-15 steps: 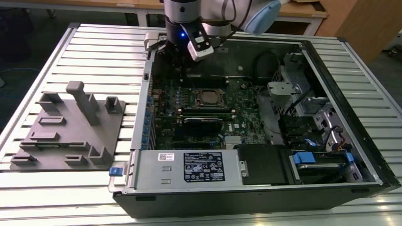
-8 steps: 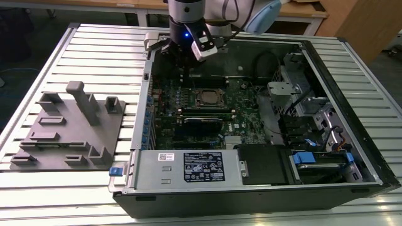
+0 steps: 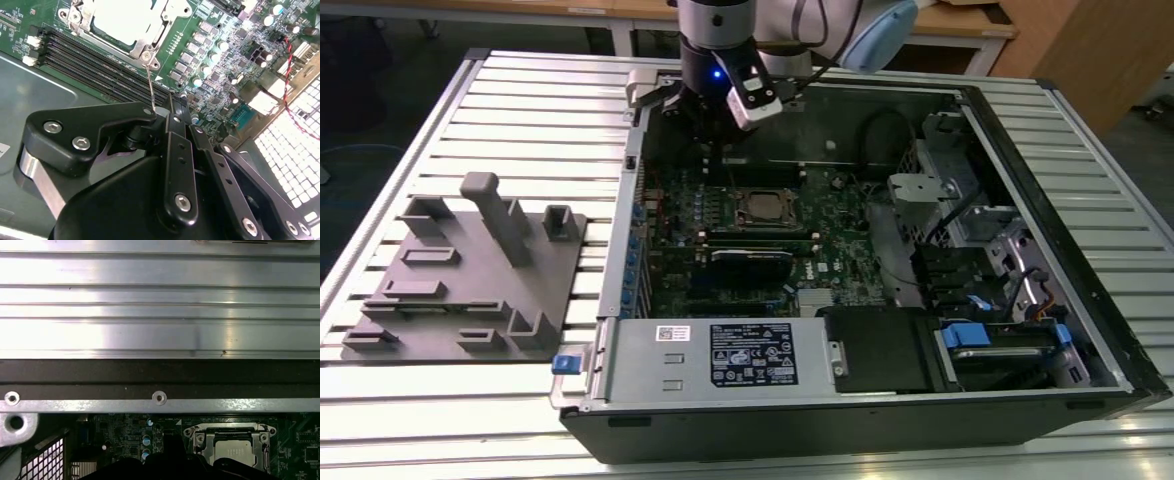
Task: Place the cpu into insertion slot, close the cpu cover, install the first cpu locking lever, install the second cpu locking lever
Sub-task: 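Install the first cpu locking lever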
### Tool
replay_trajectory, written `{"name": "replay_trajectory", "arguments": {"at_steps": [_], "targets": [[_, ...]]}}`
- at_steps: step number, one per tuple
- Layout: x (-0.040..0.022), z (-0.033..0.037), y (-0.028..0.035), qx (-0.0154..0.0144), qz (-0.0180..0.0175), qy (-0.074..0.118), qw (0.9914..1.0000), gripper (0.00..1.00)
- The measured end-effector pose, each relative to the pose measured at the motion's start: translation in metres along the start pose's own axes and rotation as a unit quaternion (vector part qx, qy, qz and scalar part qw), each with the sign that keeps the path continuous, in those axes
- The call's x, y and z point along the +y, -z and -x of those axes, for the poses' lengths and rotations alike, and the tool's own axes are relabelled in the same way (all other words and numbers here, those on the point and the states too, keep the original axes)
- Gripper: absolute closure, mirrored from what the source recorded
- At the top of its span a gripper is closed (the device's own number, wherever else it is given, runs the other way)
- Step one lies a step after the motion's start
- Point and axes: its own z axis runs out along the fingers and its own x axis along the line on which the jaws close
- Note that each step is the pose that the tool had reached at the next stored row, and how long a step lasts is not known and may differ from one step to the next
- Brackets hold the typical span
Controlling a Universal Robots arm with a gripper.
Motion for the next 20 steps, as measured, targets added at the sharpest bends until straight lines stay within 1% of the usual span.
{"name": "replay_trajectory", "arguments": {"at_steps": [5, 20], "targets": [[0.0000, 0.0009, 0.0001, -0.0001, -0.0001, 0.000, 1.00000, 0.89], [0.0001, 0.0090, -0.0002, -0.0001, -0.0001, 0.000, 1.00000, 0.89]]}}
